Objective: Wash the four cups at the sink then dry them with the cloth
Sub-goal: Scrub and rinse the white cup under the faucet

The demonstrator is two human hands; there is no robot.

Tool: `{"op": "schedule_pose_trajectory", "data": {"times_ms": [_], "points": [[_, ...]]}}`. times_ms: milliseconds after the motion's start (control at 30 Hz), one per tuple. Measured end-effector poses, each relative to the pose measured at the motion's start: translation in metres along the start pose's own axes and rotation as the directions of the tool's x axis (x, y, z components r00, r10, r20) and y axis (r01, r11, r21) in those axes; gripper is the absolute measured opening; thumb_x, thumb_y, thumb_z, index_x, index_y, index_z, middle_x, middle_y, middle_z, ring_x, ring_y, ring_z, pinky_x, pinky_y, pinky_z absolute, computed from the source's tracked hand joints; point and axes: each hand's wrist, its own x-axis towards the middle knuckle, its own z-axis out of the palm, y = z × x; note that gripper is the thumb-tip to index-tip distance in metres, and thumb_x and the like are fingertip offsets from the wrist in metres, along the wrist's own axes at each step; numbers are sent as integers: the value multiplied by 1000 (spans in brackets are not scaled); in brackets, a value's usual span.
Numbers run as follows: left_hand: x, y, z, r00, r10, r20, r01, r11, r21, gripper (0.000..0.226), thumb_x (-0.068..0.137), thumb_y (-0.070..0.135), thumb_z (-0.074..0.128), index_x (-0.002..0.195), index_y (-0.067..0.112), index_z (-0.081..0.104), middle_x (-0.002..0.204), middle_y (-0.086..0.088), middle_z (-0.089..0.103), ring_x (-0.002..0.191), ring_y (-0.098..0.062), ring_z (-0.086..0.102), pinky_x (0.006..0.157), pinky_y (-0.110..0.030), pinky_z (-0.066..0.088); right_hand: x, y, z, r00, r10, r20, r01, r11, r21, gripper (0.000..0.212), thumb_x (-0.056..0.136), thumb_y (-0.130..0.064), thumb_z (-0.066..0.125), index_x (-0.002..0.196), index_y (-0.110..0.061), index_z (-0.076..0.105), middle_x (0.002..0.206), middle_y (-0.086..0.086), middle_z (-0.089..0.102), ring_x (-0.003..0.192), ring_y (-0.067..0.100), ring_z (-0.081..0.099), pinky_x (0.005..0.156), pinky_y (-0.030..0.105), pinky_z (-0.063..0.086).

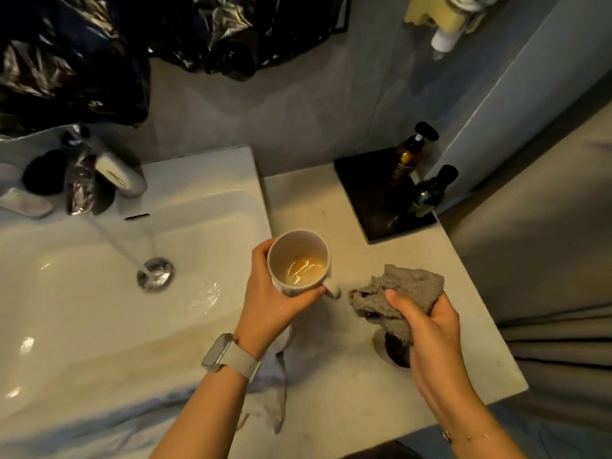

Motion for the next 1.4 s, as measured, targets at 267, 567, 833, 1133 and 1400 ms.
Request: {"op": "schedule_pose_trajectory", "data": {"times_ms": [267,567,833,1133,1400], "points": [[-30,-22,-142,991,3,-132,-6,1000,-21,92,51,52,85,127,41,34,119,42,45,116,9,51,90,-8,44,-38,40,118,998,-9,68,12,999,-31,35,83,-3,69,116,-16,65,105,6,74,96,19,71,73,23,57],[-49,-66,-287,995,-93,-38,96,990,104,88,51,55,85,124,47,36,120,38,47,113,9,52,85,-11,49,-82,93,240,997,-3,82,8,998,-57,31,84,-4,68,114,-11,65,102,7,74,94,20,71,75,23,58],[9,-68,-345,887,-415,204,148,674,724,83,62,55,84,130,32,42,116,8,53,98,-16,56,77,-31,51,-74,105,266,986,56,154,-31,987,-160,29,84,-7,70,112,-13,64,100,4,75,92,18,72,81,29,59],[44,-55,-346,804,-545,239,-76,304,950,79,57,72,75,121,38,46,106,8,56,94,-18,56,79,-33,49,-46,108,263,973,112,203,-66,973,-222,22,83,-6,71,101,-17,67,94,1,74,79,9,71,62,15,54],[43,-55,-346,832,-489,262,-156,247,956,79,56,71,74,122,39,45,107,7,56,95,-19,57,81,-37,52,-42,111,266,964,162,210,-109,964,-241,21,81,-5,72,98,-18,68,91,0,75,77,11,72,60,16,54]]}}
